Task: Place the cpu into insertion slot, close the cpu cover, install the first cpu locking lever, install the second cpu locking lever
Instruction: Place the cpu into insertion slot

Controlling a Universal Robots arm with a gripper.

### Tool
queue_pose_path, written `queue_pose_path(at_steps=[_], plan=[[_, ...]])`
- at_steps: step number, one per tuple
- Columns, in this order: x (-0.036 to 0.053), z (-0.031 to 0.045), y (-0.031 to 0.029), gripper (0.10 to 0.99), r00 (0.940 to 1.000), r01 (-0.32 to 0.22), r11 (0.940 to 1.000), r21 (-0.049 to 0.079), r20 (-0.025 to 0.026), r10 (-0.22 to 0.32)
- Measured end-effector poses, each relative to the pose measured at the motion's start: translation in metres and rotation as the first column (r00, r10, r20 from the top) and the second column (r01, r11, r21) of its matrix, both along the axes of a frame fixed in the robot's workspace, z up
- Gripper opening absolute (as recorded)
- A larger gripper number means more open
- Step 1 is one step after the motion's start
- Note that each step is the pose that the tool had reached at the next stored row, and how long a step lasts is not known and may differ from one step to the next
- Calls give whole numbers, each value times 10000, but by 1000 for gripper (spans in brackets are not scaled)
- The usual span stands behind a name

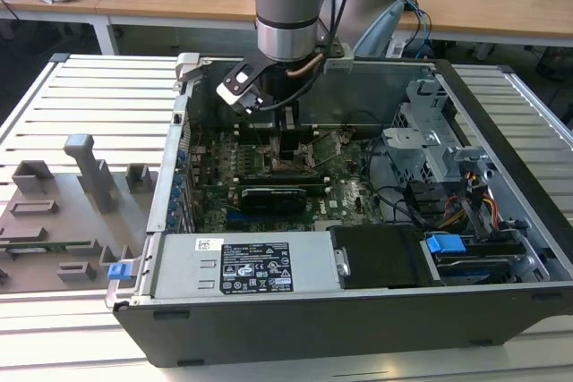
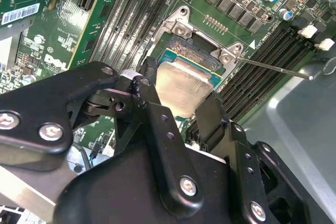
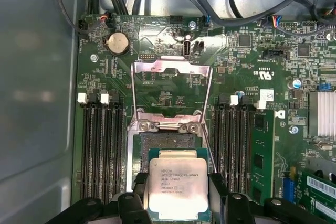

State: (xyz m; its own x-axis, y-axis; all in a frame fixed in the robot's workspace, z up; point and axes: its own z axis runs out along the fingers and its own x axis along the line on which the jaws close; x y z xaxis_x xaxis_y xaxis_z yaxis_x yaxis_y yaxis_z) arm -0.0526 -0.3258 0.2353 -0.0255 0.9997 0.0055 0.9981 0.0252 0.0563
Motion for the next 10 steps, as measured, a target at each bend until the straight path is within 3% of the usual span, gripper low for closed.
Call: queue_pose_path(at_steps=[10], plan=[[-2,-93,14,541,10000,2,10000,0,0,-2]])
